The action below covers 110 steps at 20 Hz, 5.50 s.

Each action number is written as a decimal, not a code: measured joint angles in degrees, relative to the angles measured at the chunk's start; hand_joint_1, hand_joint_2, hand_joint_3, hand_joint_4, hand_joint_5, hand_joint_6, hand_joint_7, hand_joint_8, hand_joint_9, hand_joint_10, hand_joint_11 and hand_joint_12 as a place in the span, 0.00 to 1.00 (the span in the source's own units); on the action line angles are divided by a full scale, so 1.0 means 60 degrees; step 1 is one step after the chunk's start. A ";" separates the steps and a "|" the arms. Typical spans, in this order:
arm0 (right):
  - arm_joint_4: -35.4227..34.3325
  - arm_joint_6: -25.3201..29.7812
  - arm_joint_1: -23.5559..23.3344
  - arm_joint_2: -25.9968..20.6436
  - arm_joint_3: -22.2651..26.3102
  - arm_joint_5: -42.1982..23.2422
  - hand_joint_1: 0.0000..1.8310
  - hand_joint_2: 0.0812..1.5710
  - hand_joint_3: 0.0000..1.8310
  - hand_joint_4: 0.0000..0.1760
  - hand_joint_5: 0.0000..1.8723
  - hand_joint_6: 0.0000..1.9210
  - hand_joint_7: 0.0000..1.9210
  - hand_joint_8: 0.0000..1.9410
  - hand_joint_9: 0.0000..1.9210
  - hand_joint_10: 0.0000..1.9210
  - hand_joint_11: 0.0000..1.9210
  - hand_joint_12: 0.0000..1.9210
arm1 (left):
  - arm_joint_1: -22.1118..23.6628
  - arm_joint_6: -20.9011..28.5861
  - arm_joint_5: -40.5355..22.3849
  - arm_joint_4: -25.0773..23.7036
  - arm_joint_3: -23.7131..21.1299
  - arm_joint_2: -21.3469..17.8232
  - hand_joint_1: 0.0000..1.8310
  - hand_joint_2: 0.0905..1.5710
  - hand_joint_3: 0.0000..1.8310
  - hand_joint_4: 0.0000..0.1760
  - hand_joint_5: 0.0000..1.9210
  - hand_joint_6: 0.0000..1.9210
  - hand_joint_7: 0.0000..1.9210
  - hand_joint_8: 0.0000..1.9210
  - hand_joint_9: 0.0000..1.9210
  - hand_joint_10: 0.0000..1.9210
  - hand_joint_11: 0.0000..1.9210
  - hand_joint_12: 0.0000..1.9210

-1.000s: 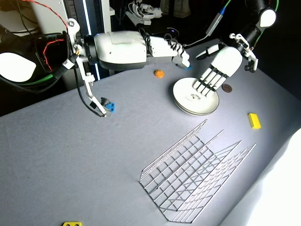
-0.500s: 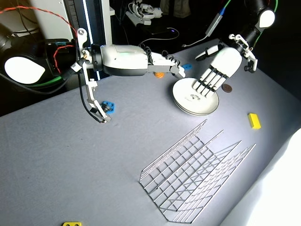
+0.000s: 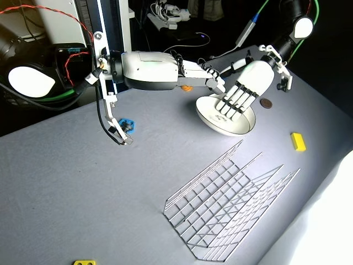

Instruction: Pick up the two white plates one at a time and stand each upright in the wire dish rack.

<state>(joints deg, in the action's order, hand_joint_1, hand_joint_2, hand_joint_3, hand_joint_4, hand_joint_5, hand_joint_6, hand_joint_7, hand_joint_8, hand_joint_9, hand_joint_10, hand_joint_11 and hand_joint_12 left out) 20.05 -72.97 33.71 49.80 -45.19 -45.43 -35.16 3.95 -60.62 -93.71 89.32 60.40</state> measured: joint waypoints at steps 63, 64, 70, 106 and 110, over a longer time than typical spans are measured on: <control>-0.1730 -0.1198 -0.0535 0.4615 -0.3089 0.0543 0.76 0.64 0.00 0.00 0.56 0.41 0.59 0.36 0.60 0.43 0.54 0.42 | 0.0867 0.0382 0.0342 0.0517 -0.0171 -0.0419 0.00 0.65 0.00 0.00 0.02 0.00 0.00 0.00 0.00 0.00 0.00 0.00; -0.1738 -0.1198 -0.0539 0.4568 -0.2998 0.0521 0.76 0.64 0.00 0.00 0.56 0.41 0.59 0.36 0.60 0.43 0.54 0.42 | 0.1016 0.0401 0.0361 0.0601 -0.0262 -0.0579 0.00 0.65 0.00 0.00 0.02 0.00 0.00 0.00 0.00 0.00 0.00 0.00; -0.1767 -0.1177 -0.0590 0.4426 -0.2532 0.0586 0.76 0.63 0.00 0.00 0.57 0.41 0.61 0.33 0.61 0.40 0.55 0.41 | 0.1687 0.0681 0.0328 0.0535 -0.0929 -0.1552 0.00 0.66 0.00 0.00 0.03 0.00 0.01 0.00 0.00 0.00 0.00 0.00; -0.5574 0.2422 -0.5002 0.1705 -0.0634 0.4029 0.76 0.64 0.00 0.00 0.56 0.37 0.60 0.37 0.61 0.43 0.53 0.43 | 0.2317 0.2929 0.0525 -0.0721 -0.1031 -0.3435 0.00 0.65 0.00 0.00 0.03 0.01 0.01 0.00 0.00 0.00 0.00 0.00; -0.6084 0.3100 -0.5060 0.1501 -0.0878 0.4091 0.76 0.65 0.00 0.00 0.53 0.44 0.59 0.37 0.60 0.45 0.53 0.45 | 0.2488 0.2841 0.0492 -0.0812 -0.1089 -0.3155 0.00 0.65 0.00 0.00 0.02 0.00 0.01 0.00 0.00 0.00 0.00 0.00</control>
<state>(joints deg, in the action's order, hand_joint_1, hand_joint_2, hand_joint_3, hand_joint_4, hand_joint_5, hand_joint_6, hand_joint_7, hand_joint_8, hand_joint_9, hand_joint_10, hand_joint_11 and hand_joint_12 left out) -16.45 -54.37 3.36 58.81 -50.46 -20.88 -20.23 20.99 -57.67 -98.59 82.78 41.47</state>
